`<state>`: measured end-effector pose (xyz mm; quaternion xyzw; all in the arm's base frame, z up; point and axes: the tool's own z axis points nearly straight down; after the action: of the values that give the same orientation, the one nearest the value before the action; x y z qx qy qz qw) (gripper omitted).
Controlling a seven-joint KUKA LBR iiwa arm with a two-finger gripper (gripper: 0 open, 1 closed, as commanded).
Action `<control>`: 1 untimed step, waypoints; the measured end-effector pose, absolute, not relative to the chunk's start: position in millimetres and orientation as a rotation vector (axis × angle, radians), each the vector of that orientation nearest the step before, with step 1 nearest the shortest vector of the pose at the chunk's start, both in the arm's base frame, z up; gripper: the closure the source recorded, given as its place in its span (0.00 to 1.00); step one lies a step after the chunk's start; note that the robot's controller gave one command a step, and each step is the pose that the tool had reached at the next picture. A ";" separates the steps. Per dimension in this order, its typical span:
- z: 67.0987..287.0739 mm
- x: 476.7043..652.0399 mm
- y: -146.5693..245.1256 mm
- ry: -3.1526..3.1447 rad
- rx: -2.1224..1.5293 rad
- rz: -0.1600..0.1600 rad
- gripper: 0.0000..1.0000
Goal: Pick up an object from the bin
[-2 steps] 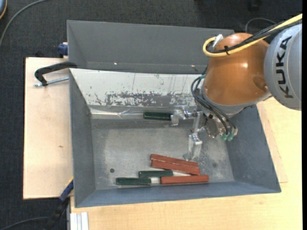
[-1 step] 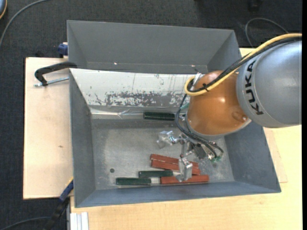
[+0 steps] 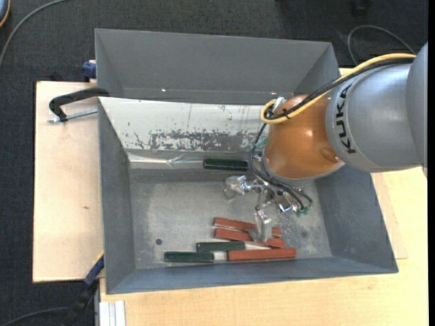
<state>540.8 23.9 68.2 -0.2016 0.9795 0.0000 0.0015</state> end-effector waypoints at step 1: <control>84.1 503.9 60.3 3.048 -0.761 0.005 0.00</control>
Offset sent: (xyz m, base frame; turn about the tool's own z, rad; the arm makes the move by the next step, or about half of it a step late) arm -0.0363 0.0330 0.0148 -0.0795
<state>503.9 60.3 84.1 -0.2423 0.9702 0.0015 -0.0001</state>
